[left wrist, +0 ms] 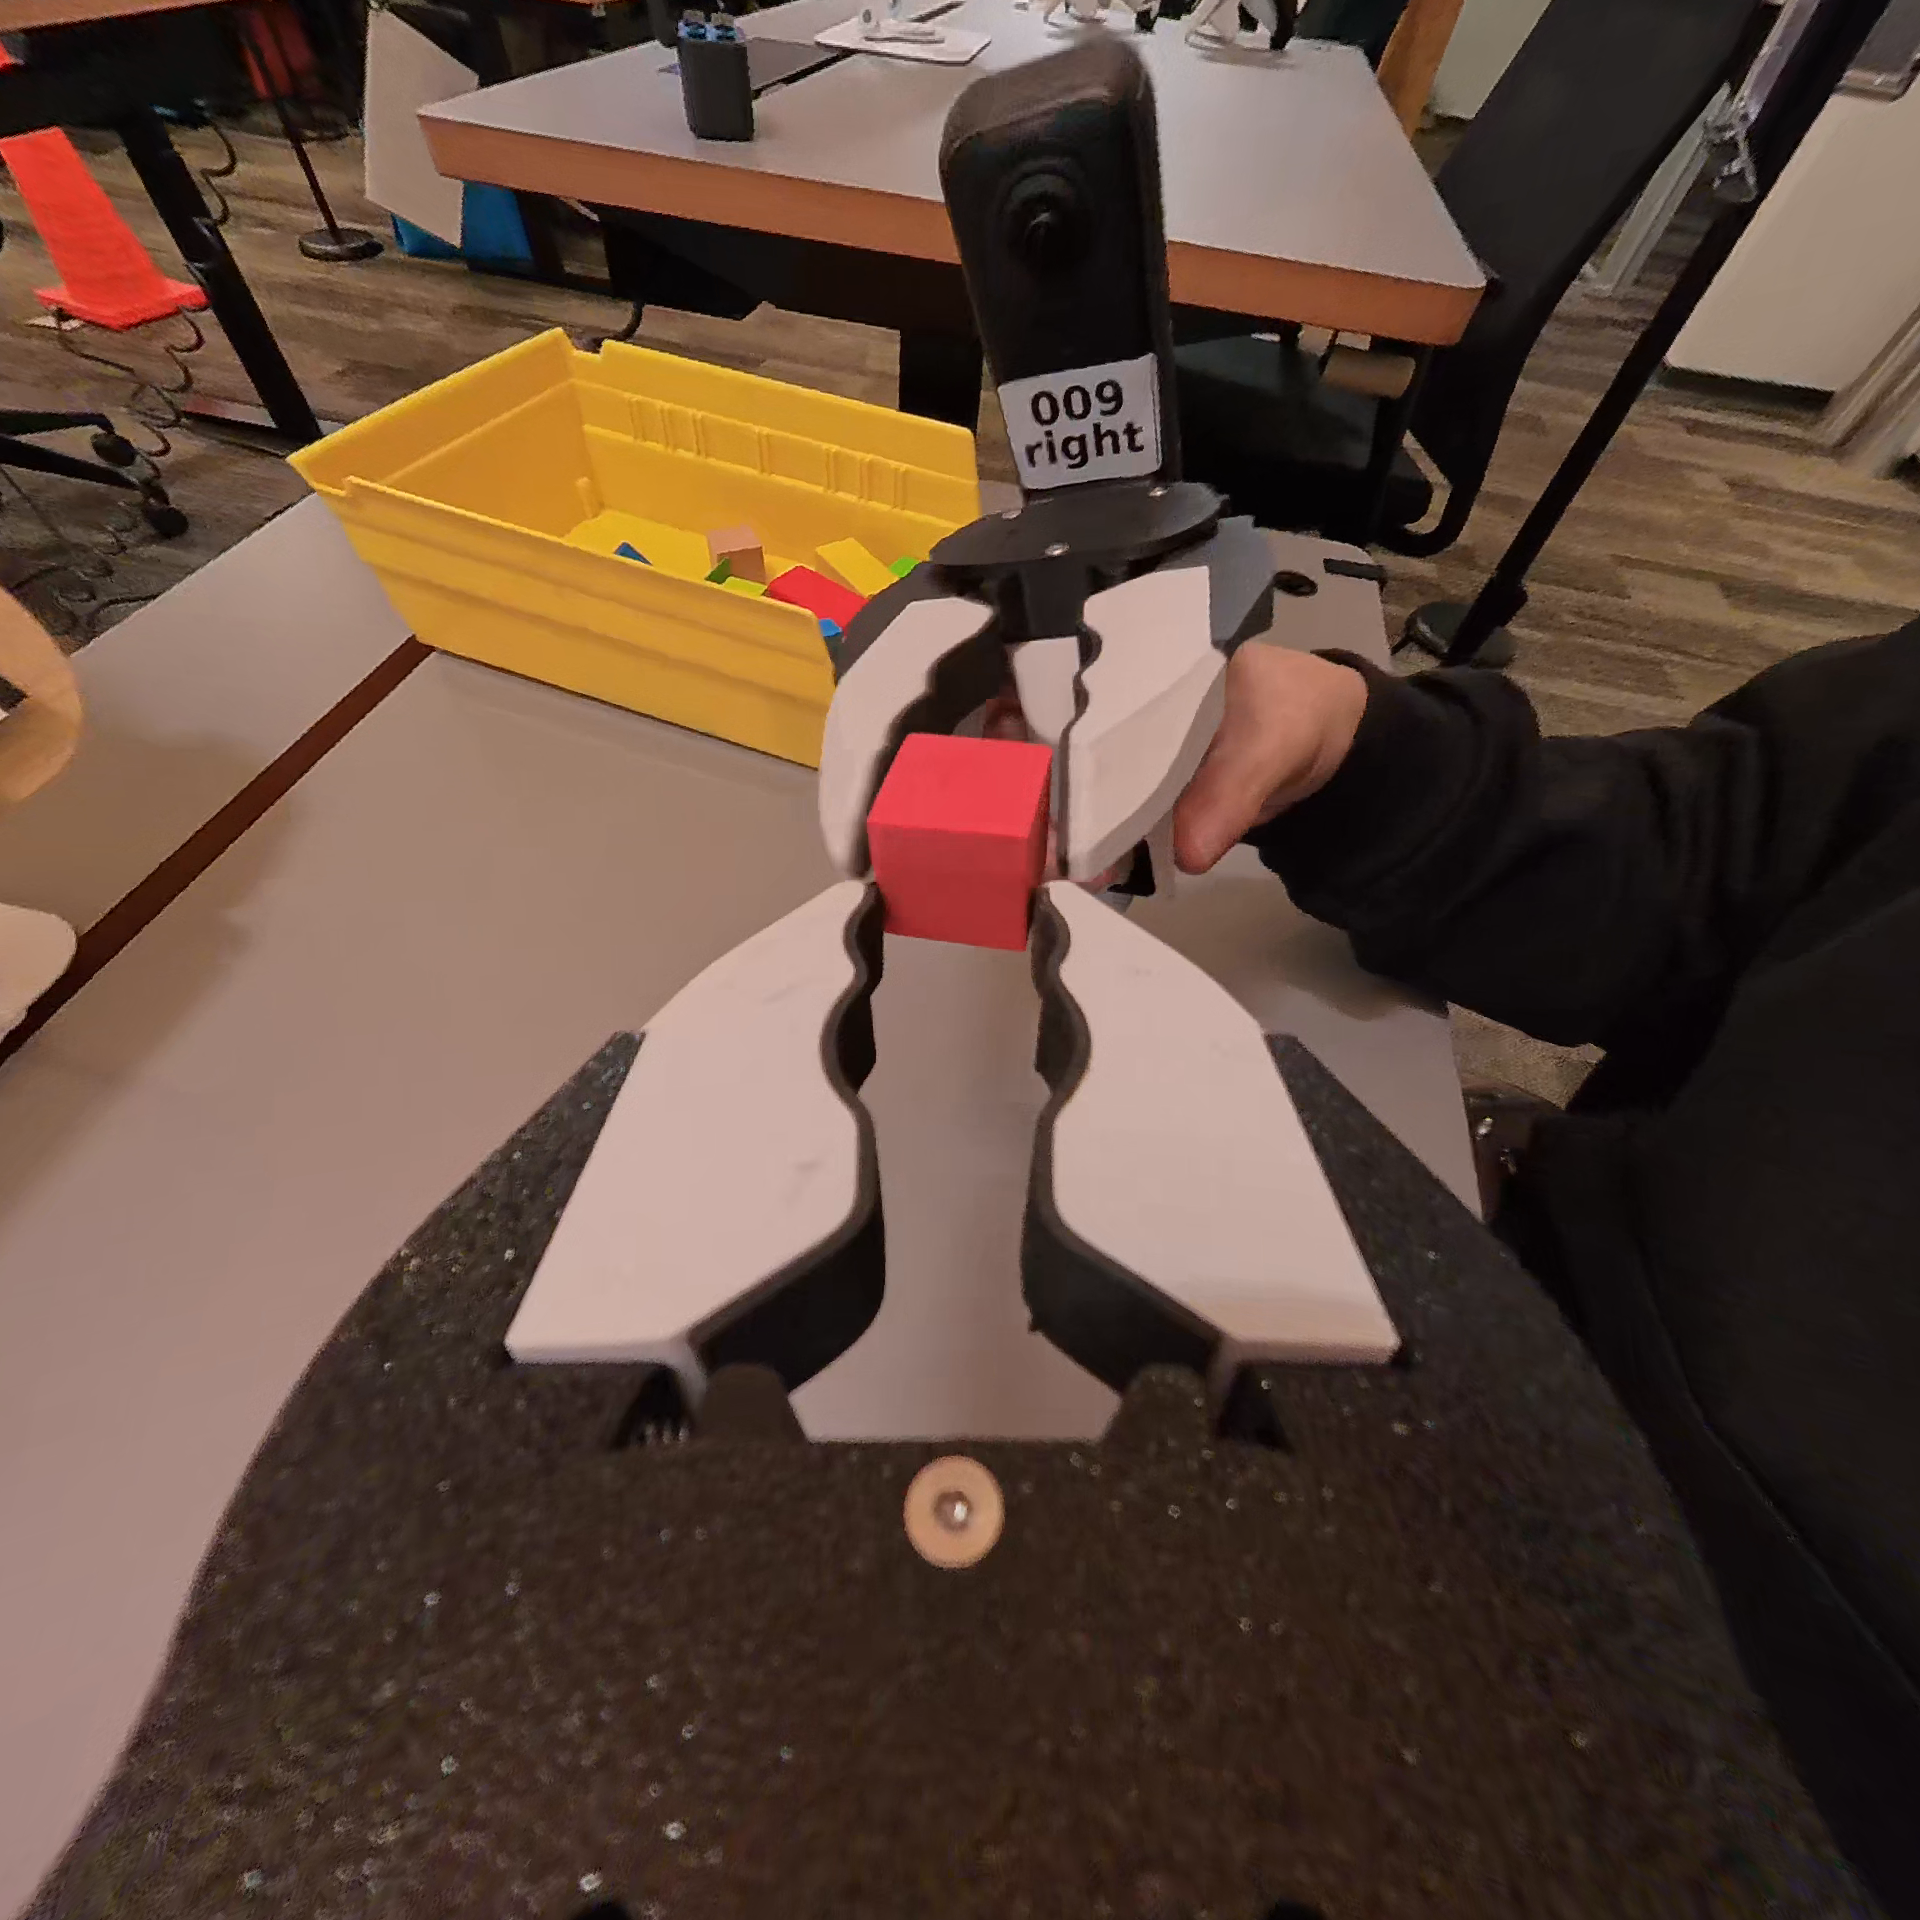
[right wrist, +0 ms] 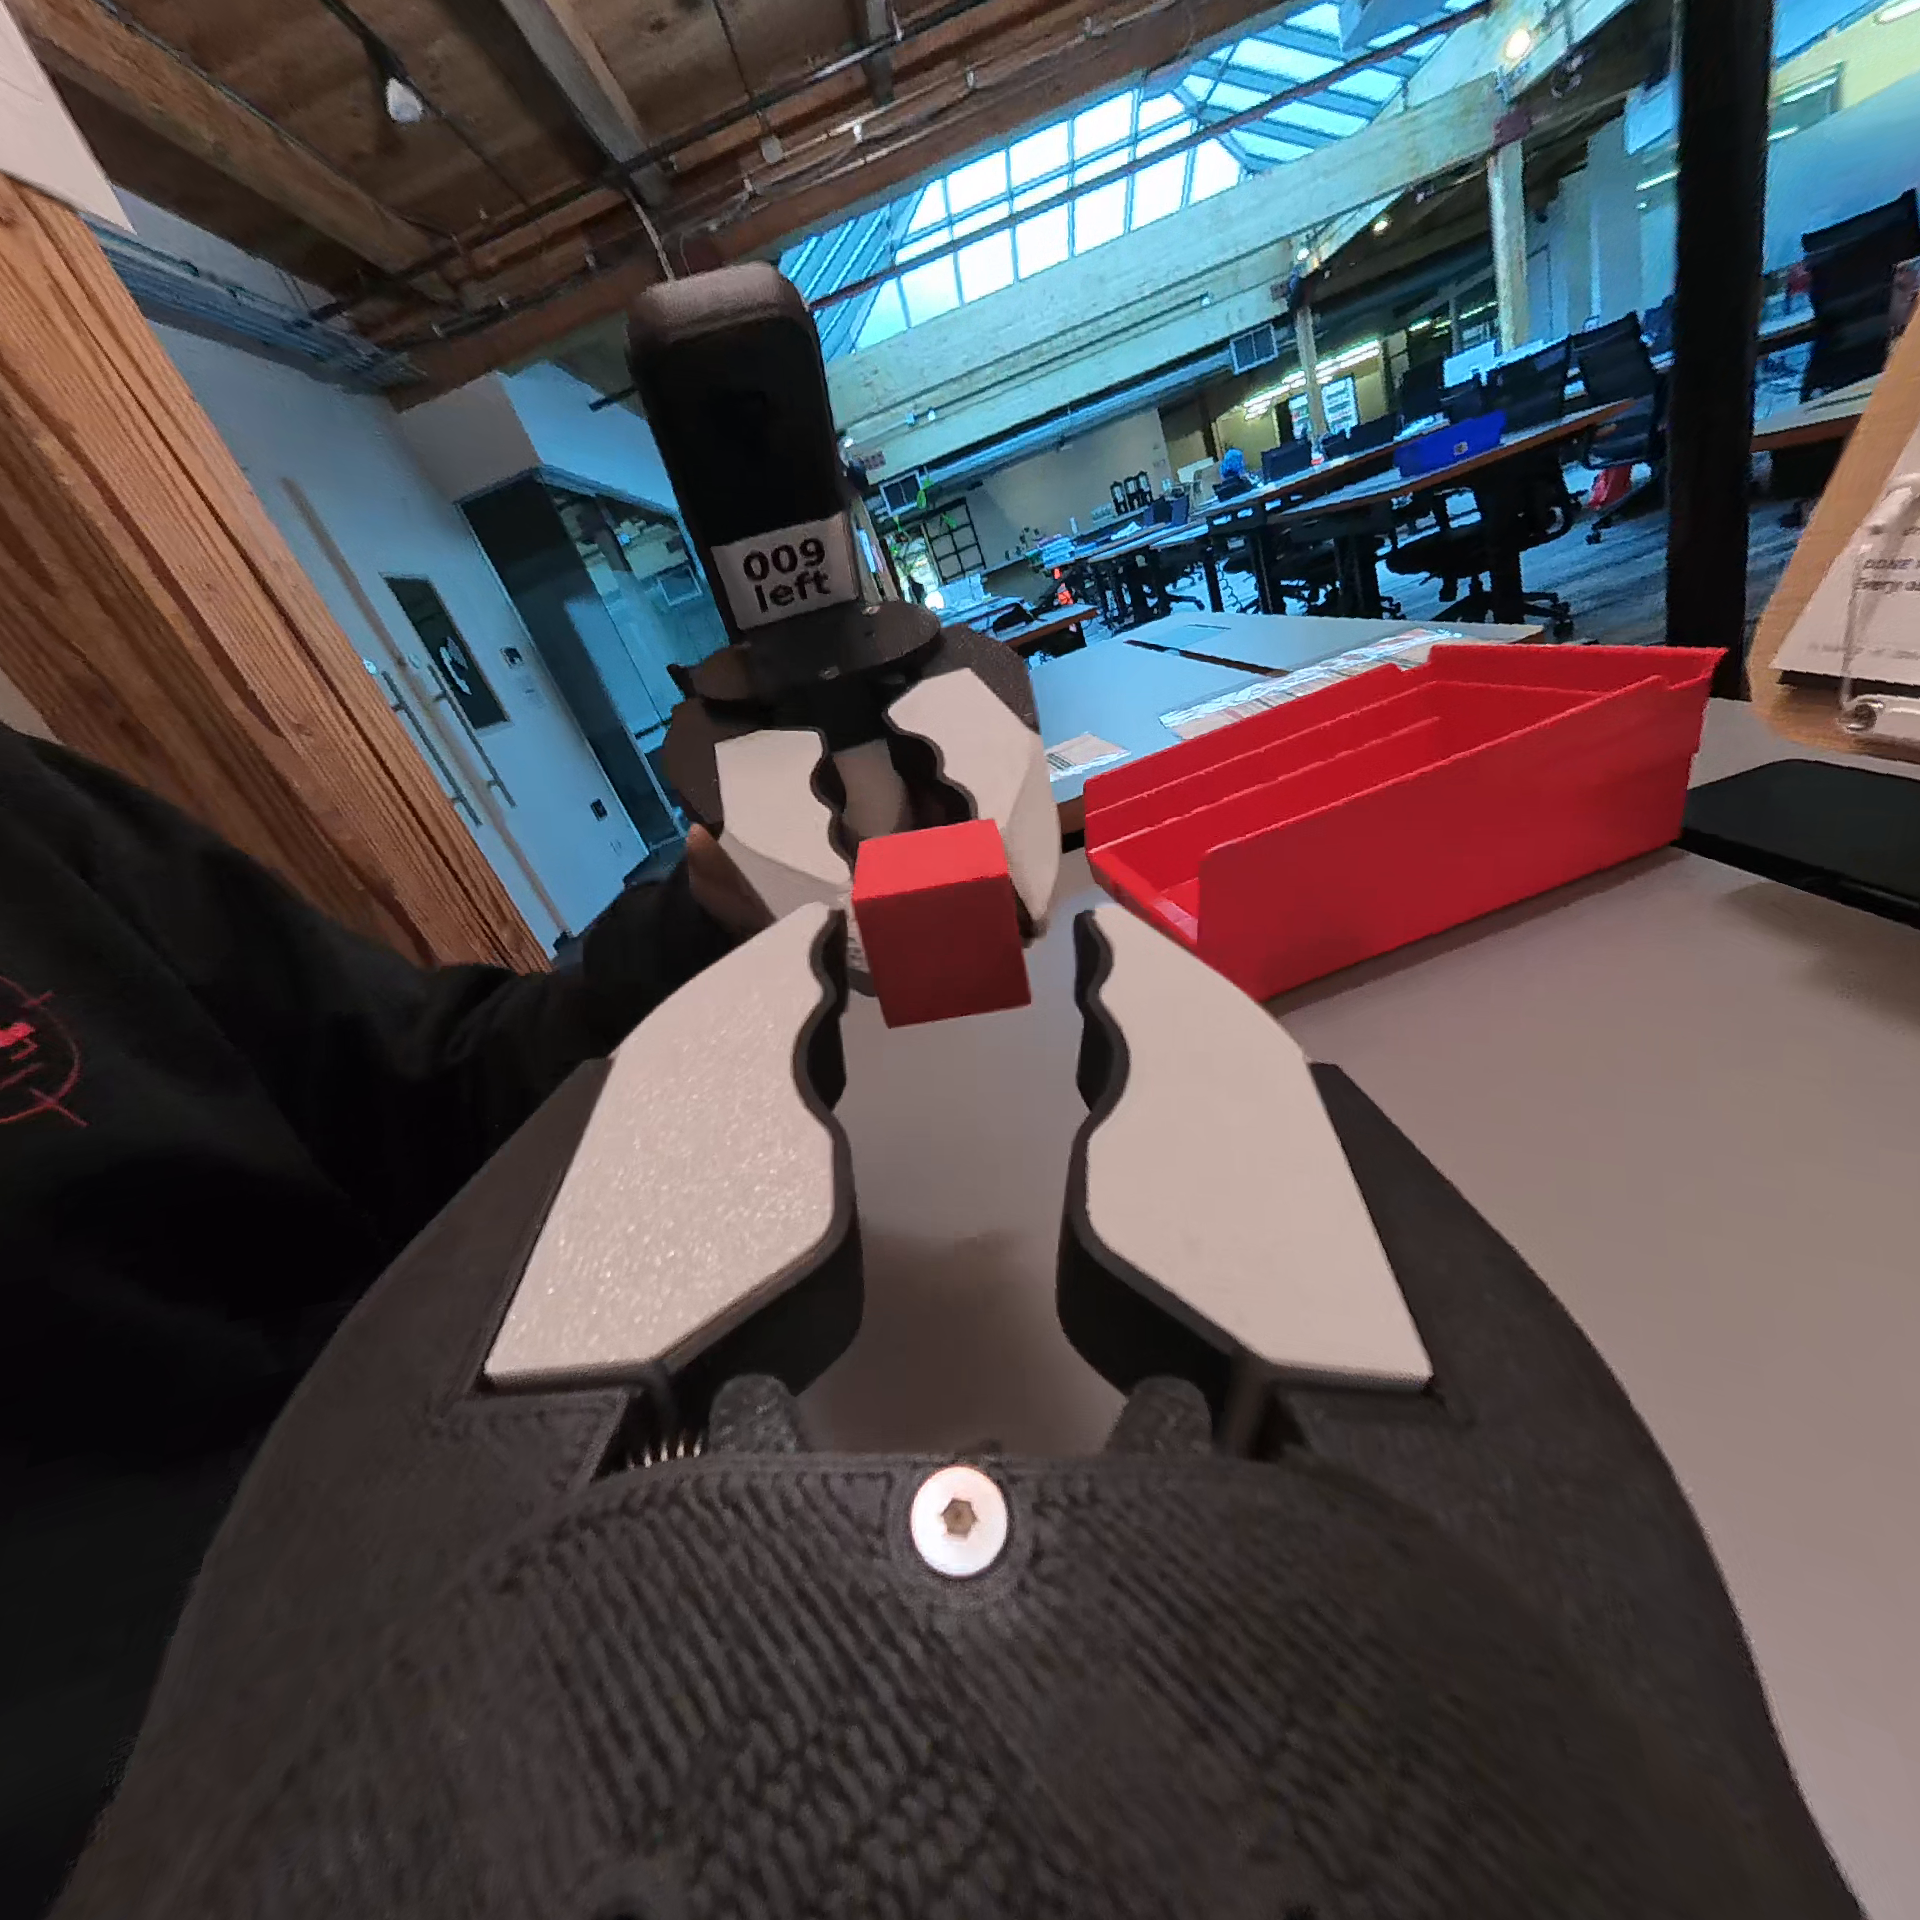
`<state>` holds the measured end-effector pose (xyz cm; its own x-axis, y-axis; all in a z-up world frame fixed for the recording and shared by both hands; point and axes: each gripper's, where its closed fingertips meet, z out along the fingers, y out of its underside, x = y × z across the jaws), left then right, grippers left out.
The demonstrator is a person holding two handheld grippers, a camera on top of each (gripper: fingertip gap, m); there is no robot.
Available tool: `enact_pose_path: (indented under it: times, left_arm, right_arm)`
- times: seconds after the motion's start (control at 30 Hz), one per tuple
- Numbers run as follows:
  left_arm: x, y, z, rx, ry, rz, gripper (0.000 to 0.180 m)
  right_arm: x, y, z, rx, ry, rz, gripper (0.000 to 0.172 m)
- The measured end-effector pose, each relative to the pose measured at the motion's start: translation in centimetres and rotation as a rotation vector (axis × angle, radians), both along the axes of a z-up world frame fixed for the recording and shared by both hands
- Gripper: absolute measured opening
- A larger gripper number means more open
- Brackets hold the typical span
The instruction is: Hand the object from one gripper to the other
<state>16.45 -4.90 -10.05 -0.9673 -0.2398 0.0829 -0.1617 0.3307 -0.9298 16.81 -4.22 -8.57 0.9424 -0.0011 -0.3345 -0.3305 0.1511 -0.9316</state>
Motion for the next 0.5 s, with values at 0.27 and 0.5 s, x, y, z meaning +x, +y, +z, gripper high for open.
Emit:
enact_pose_path:
  times: [0.27, 0.5]
  left_arm:
    - [1.0, -0.5, -0.7, 0.008, -0.023, 0.075, 0.03]
    - [3.0, 1.6, -1.2, -0.018, -0.026, 0.238, 0.038]
  right_arm:
    - [1.2, -1.2, 0.0, -0.068, -0.107, -0.128, 0.029]
    - [9.5, -18.8, 0.4, -0.165, -0.038, -0.857, 0.029]
